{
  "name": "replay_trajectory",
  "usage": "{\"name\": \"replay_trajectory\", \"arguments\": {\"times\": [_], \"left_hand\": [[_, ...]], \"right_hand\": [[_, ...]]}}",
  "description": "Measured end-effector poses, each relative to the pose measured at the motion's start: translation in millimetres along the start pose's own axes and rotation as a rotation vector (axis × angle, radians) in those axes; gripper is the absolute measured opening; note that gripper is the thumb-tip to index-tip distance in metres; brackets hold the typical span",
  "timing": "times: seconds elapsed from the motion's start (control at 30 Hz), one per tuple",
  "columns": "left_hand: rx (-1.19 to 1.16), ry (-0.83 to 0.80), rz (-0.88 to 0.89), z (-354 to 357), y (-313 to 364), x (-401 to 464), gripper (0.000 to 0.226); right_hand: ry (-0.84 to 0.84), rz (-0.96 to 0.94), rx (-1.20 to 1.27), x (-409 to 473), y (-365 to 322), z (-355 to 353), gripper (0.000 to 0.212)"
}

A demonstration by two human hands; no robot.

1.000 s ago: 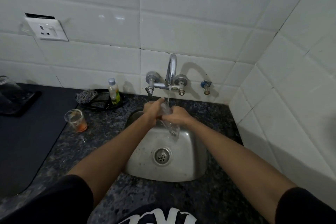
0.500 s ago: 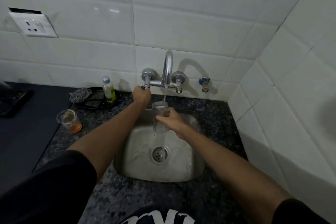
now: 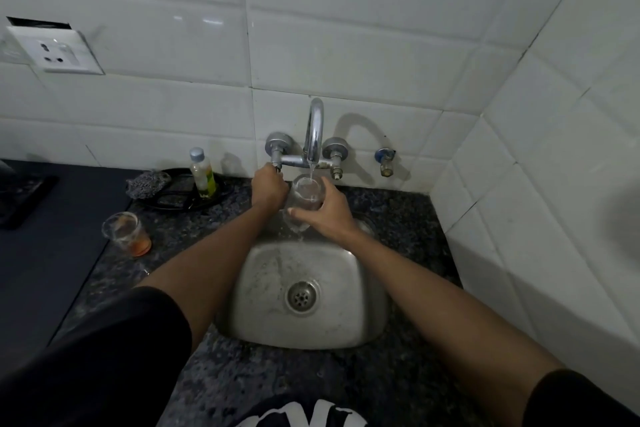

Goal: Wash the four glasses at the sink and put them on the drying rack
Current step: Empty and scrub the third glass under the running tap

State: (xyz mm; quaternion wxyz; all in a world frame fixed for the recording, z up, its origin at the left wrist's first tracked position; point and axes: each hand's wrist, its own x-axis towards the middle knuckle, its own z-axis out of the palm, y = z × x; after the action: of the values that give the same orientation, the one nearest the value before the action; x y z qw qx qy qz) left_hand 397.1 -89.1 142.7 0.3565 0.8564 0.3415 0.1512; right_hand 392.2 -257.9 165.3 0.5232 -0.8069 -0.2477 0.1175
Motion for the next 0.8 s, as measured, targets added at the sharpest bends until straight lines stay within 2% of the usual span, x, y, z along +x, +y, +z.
{"name": "replay_trajectory", "arguments": {"times": [0.13, 0.23, 0.33, 0.8], "left_hand": [[0.019, -0.017, 0.008, -2, 0, 2, 0.022], [0.041, -0.039, 0.014, -3, -1, 4, 0.022], [0.057, -0.054, 0.020, -4, -3, 5, 0.022], [0.041, -0.082, 0.074, -17, -12, -7, 0.020]], "right_hand": [[-0.010, -0.065, -0.086, 1, 0, -2, 0.074], [-0.055, -0.089, -0.157, -2, 4, -5, 0.068], [-0.001, -0.113, -0.133, -6, 2, -8, 0.067], [0.038, -0.131, -0.102, -11, -8, -13, 0.066]]}}
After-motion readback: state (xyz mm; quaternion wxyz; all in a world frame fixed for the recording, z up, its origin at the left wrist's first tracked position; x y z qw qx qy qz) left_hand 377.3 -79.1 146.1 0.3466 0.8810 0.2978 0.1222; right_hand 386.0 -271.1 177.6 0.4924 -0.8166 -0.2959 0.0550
